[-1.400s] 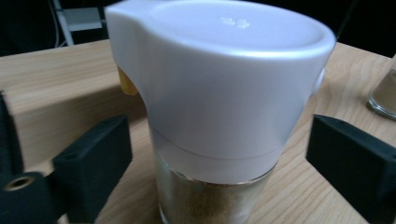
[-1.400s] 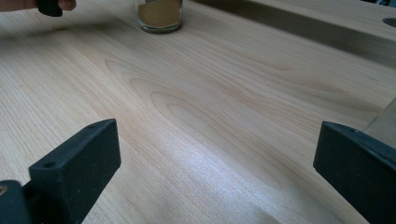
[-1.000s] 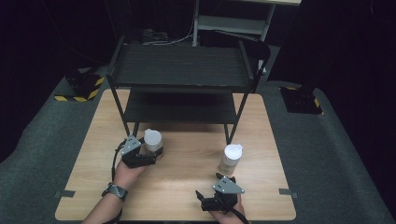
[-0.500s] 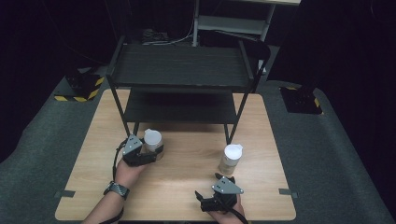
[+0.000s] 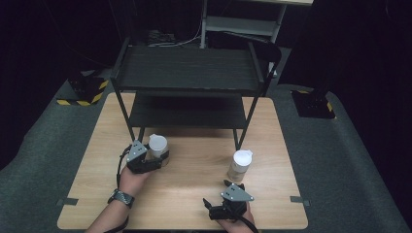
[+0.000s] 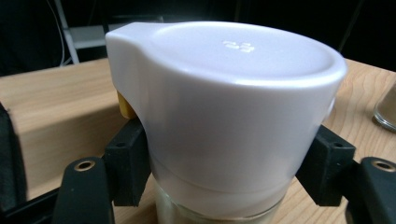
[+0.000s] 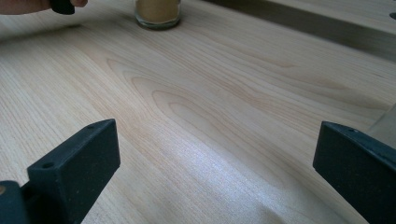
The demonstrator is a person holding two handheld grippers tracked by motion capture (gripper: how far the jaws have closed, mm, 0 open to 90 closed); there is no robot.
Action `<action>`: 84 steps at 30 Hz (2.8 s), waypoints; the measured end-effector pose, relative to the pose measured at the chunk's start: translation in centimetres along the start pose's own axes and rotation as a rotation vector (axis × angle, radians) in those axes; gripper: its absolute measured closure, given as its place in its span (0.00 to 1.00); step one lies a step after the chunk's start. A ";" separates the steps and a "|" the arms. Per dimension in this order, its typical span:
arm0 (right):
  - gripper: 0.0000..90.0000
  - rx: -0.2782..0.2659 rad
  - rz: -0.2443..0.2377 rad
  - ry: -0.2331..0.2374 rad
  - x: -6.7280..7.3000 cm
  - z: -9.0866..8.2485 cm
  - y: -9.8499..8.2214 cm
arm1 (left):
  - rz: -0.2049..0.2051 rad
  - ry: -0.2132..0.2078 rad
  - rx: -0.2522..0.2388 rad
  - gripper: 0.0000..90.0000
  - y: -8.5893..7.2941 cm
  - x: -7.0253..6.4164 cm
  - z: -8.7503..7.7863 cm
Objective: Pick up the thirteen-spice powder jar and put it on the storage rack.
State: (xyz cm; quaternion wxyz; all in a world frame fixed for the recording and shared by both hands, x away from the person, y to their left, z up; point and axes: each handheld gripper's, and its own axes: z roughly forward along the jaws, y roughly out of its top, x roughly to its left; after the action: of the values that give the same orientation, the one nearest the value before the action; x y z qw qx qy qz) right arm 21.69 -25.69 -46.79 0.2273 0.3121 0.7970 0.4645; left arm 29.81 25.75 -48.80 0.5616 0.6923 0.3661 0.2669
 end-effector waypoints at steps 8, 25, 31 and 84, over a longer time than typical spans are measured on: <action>0.00 0.002 -0.003 0.003 0.0 0.0 0.0 | 0.007 -0.026 -0.033 0.33 0.7 -0.5 -1.3; 0.00 0.001 -0.019 0.022 -0.1 0.0 0.0 | 0.017 -0.037 -0.077 0.33 2.8 -2.1 -4.3; 0.00 -0.004 -0.005 0.020 -0.2 0.0 -0.1 | 0.026 -0.047 -0.089 0.33 3.5 -2.2 -4.8; 0.00 -0.015 0.039 0.007 -0.4 -0.2 -0.3 | 0.077 -0.053 -0.205 0.33 11.2 -3.7 -7.7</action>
State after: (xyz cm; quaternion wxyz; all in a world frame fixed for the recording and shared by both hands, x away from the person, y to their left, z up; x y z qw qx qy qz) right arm 21.76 -26.18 -46.97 0.2177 0.3242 0.7881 0.4759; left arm 23.91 26.13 -36.03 0.6285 0.6514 0.2951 0.3059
